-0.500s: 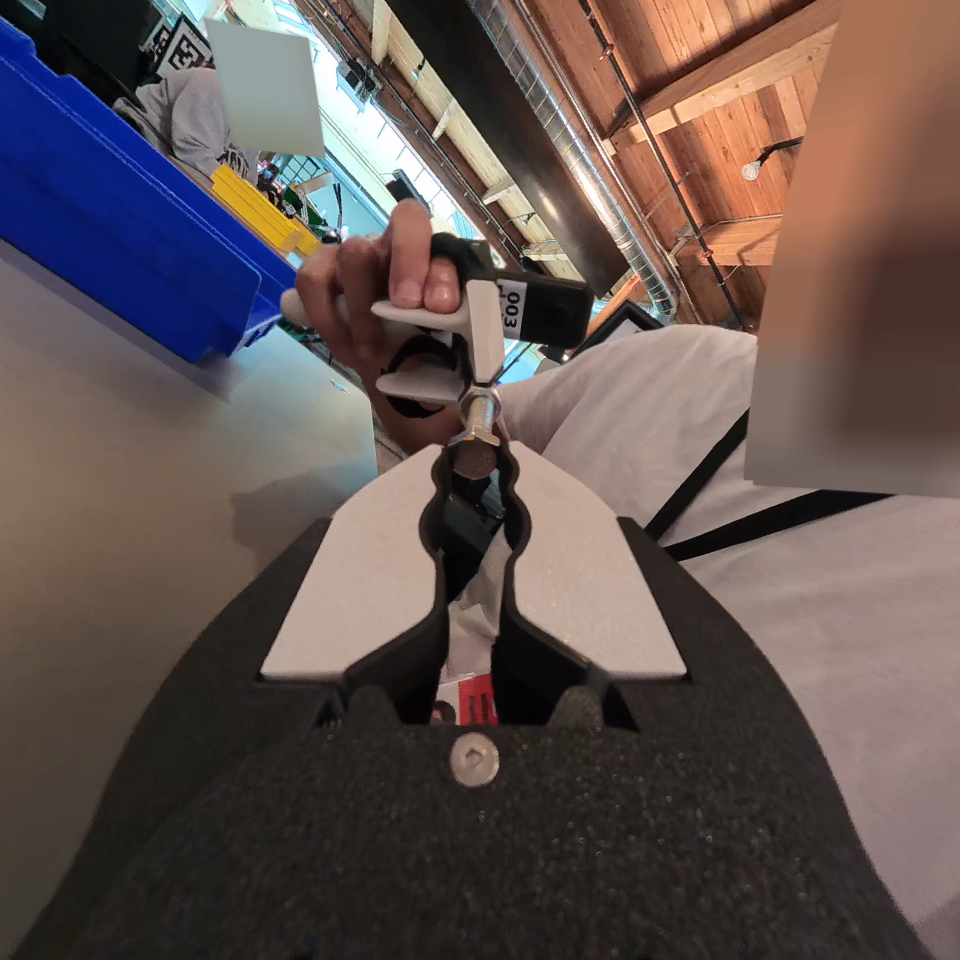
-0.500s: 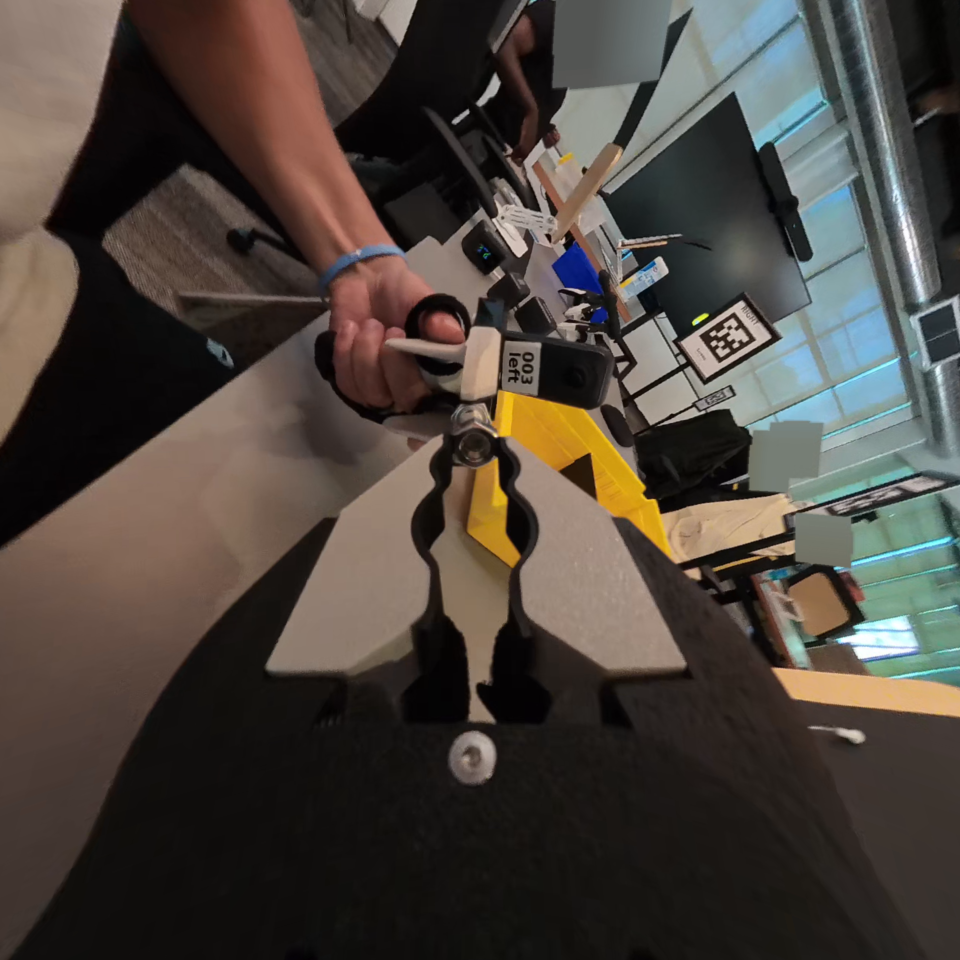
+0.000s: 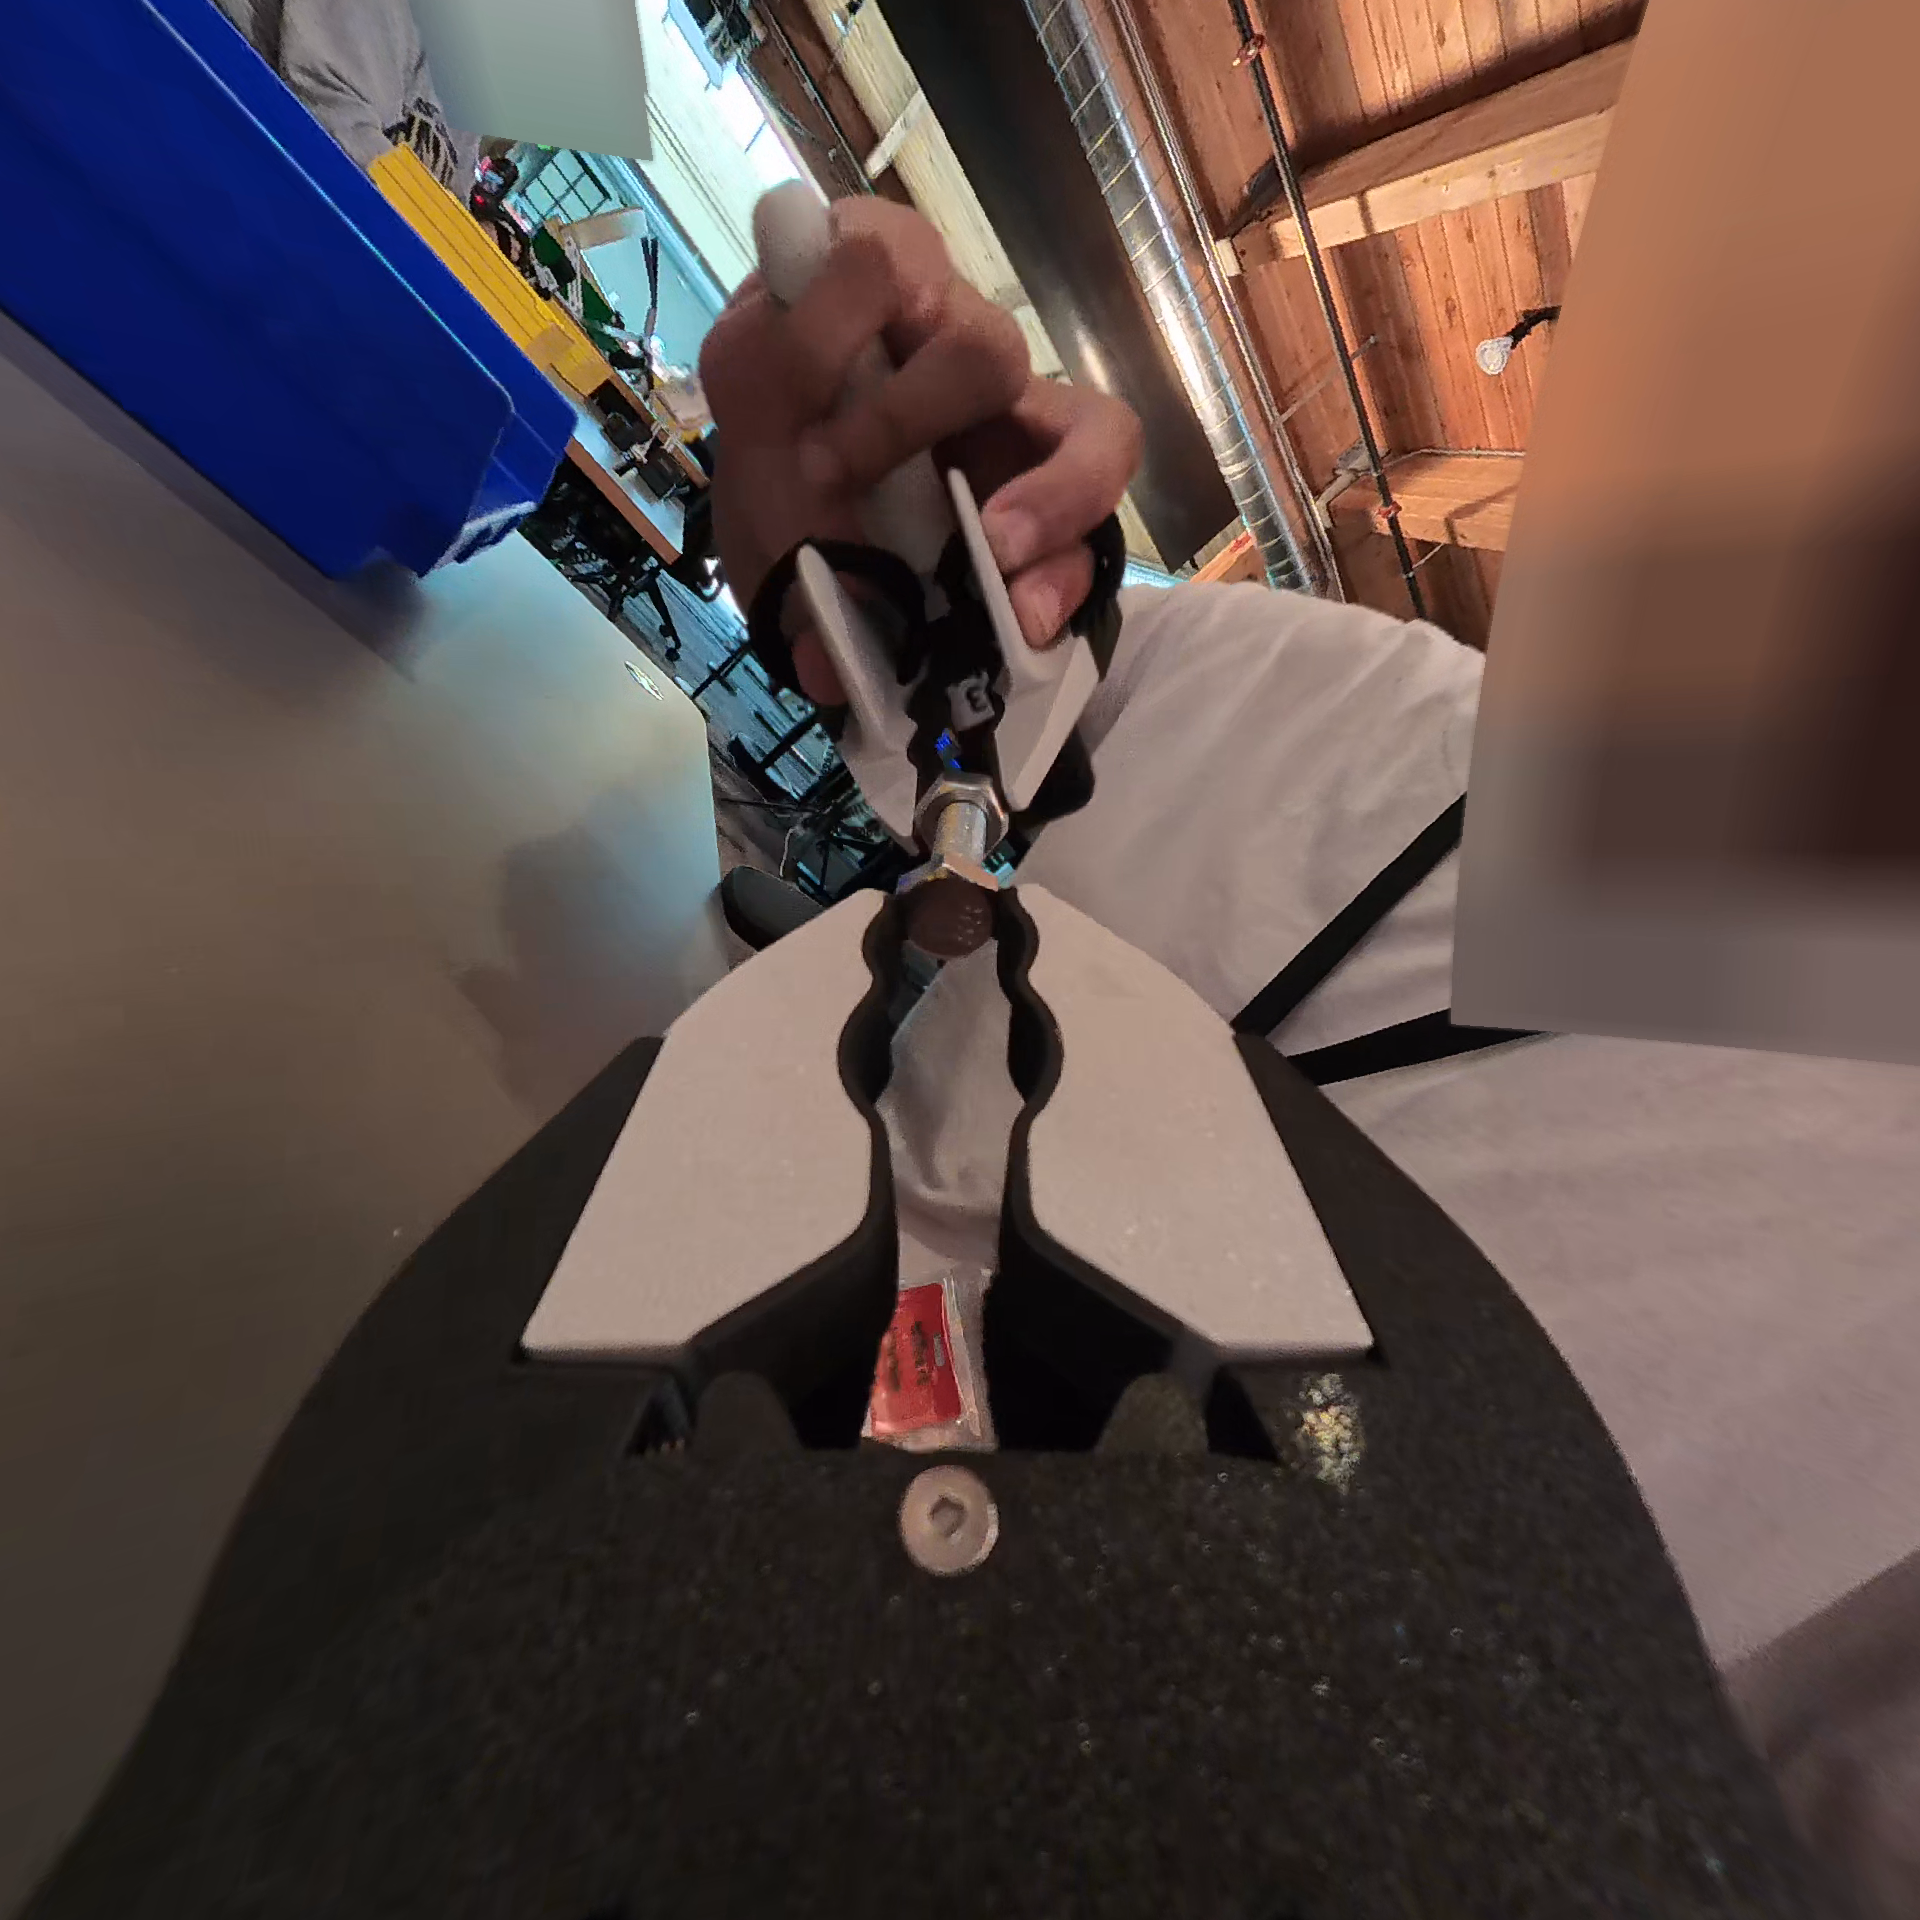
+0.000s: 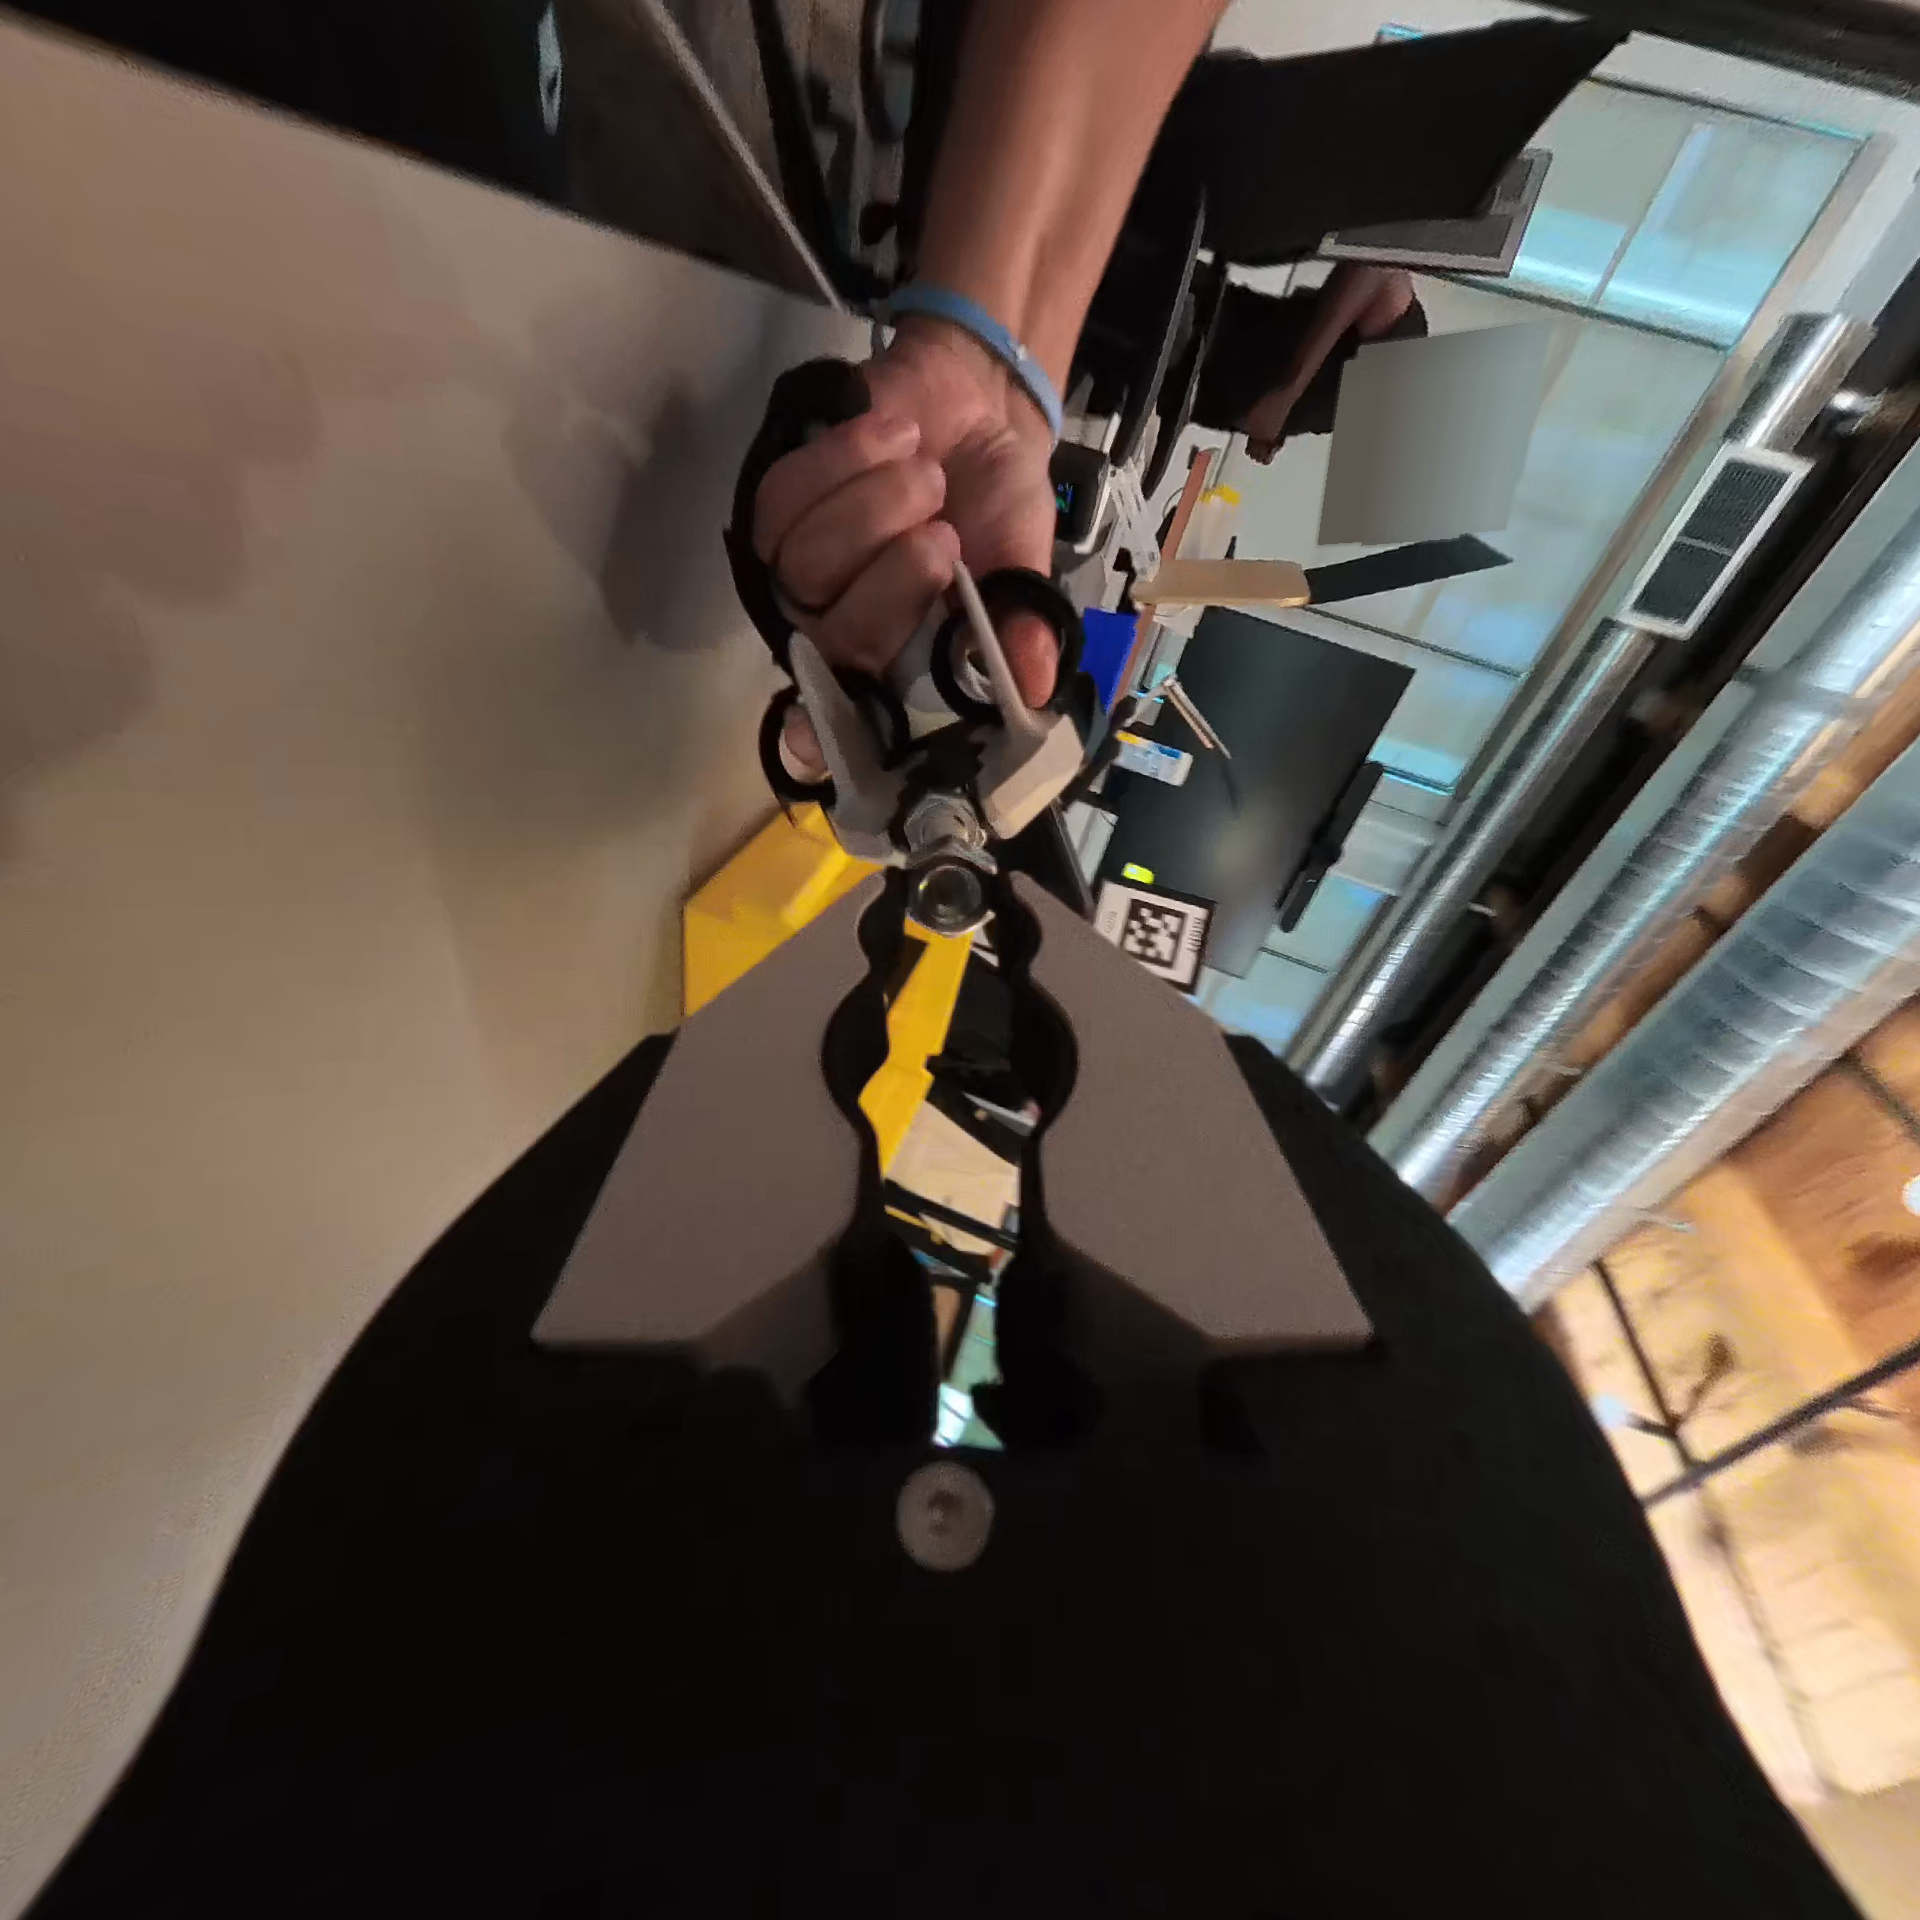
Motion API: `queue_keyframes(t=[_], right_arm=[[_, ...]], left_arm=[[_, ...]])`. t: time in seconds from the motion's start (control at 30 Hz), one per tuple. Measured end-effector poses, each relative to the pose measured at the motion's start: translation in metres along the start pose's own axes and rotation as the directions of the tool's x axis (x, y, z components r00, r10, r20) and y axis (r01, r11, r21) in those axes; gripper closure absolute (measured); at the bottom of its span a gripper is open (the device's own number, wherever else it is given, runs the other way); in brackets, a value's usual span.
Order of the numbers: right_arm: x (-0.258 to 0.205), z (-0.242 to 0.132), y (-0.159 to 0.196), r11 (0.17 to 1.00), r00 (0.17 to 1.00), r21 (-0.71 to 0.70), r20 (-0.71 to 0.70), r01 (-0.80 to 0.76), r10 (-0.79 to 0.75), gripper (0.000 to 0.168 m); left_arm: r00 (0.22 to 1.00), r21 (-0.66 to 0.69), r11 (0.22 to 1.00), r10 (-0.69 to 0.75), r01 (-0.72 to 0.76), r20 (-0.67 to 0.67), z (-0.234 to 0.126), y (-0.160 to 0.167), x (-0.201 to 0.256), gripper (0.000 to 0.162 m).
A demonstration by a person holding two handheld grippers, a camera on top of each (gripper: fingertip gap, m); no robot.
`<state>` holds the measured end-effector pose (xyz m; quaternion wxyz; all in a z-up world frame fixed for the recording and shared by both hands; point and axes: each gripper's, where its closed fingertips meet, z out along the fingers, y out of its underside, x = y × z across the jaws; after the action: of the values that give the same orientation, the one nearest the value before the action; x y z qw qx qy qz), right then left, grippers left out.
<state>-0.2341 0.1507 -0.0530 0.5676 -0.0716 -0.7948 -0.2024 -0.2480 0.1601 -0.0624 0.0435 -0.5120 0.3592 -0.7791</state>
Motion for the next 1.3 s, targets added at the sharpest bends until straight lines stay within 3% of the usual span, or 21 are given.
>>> queue_keyframes(t=[0.1,0.37,0.53,0.7,0.97,1.13,1.3], right_arm=[[-0.002,0.001,0.0,1.0,1.0,0.0,-0.001,-0.02,0.02,0.152],[0.001,-0.002,0.003,0.929,0.929,0.022,-0.004,-0.37,0.37,0.152],[0.003,-0.003,0.005,0.756,0.758,0.07,-0.006,-0.651,0.653,0.151],[0.002,-0.002,0.008,0.515,0.521,0.099,0.05,-0.851,0.852,0.151],[-0.004,0.001,0.016,-0.007,0.006,0.111,0.115,-0.994,0.993,0.152],[-0.013,0.003,0.016,-0.372,-0.35,0.094,0.186,-0.924,0.918,0.151],[-0.025,0.004,0.015,-0.699,-0.669,0.026,0.264,-0.715,0.695,0.152]], left_arm=[[0.999,-0.019,0.999,0.036,-0.035,0.033,-0.001,0.002,-0.001,0.145],[0.994,-0.011,0.996,0.092,-0.091,0.057,0.003,0.001,0.001,0.145],[0.984,-0.009,0.988,0.157,-0.157,0.089,0.004,-0.001,0.002,0.145],[0.971,-0.021,0.979,0.204,-0.203,0.126,0.004,-0.002,0.001,0.145],[0.921,-0.053,0.95,0.312,-0.309,0.233,0.002,-0.005,-0.006,0.145],[0.865,-0.128,0.916,0.401,-0.38,0.303,0.002,-0.002,-0.013,0.145],[0.764,-0.237,0.851,0.525,-0.468,0.376,0.001,0.001,-0.022,0.145]])
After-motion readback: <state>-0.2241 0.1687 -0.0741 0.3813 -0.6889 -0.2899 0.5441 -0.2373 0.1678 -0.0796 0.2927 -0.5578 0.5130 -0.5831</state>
